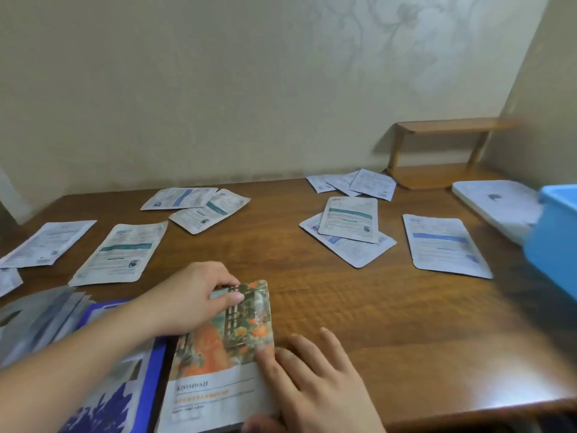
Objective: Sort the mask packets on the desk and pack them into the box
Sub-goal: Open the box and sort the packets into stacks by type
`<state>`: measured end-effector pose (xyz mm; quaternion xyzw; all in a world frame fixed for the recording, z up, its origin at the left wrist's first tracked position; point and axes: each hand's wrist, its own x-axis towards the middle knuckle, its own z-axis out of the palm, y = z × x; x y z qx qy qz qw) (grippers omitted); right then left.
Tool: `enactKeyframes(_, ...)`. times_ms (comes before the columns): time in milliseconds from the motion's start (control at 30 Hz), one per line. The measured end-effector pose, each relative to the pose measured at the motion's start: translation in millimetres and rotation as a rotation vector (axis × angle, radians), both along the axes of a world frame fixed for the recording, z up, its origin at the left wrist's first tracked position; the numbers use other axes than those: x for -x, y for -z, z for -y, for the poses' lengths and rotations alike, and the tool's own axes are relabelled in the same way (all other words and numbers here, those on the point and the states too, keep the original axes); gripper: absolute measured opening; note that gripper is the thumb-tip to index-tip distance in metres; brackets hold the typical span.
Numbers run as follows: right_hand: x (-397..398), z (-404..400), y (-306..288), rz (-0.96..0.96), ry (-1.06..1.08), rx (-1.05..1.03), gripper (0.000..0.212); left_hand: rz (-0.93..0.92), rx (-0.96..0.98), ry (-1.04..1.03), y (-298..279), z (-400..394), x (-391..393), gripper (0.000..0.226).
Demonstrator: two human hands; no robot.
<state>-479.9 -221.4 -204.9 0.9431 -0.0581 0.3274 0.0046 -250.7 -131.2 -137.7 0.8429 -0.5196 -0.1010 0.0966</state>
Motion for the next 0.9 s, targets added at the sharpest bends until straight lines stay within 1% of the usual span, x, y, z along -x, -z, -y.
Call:
enactKeyframes(67, -3, -4, 9, 0.043, 0.012, 0.06, 0.05, -0.001, 0.005, 0.002, 1, 1, 1, 0.039)
enactKeyframes(133, -7, -4, 19, 0.142, 0.05, 0.143, 0.03, -0.001, 0.013, 0.003, 1, 1, 0, 0.04)
enactKeyframes(167, -8, -5, 22, 0.157, 0.08, 0.153, 0.024, -0.003, 0.013, 0.005, 1, 0, 0, 0.043)
enactKeyframes(267, -13, -9, 38, 0.171, 0.1, 0.146, 0.027, -0.022, 0.03, 0.008, 0, 0, 0, 0.067)
enactKeyframes(333, -10, -7, 30, 0.121, 0.047, 0.059, 0.029, -0.038, 0.04, 0.011, 0, -2, 0, 0.08)
enactKeyframes(400, -1, 13, 9, 0.079, -0.025, -0.02, 0.036, -0.018, 0.029, 0.013, -2, -1, 2, 0.08)
enactKeyframes(433, 3, 31, -7, 0.042, -0.025, -0.076, 0.046, -0.001, 0.028, 0.013, -5, 0, 4, 0.075)
enactKeyframes(467, 3, 50, -25, -0.001, 0.018, -0.103, 0.056, 0.013, 0.037, 0.014, -8, 2, 7, 0.068)
enactKeyframes(500, 0, 74, -40, -0.073, 0.1, -0.106, 0.061, 0.026, 0.05, 0.014, -11, 7, 11, 0.059)
enactKeyframes(533, -6, 101, -50, -0.175, 0.197, -0.108, 0.065, 0.039, 0.063, 0.015, -14, 14, 16, 0.051)
enactKeyframes(567, -11, 126, -59, -0.328, 0.272, -0.15, 0.07, 0.045, 0.07, 0.021, -16, 22, 22, 0.046)
enactKeyframes(633, -19, 158, -60, -0.618, 0.332, -0.24, 0.08, 0.037, 0.068, 0.052, -20, 41, 37, 0.045)
enactKeyframes(667, -19, 166, -55, -0.682, 0.332, -0.262, 0.083, 0.033, 0.055, 0.073, -22, 50, 45, 0.046)
enactKeyframes(767, -5, 162, -37, -0.679, 0.306, -0.299, 0.095, 0.034, -0.035, 0.149, -25, 82, 61, 0.046)
enactKeyframes(900, 23, 134, -34, -0.678, 0.272, -0.322, 0.103, -0.055, -0.148, 0.226, -17, 136, 74, 0.049)
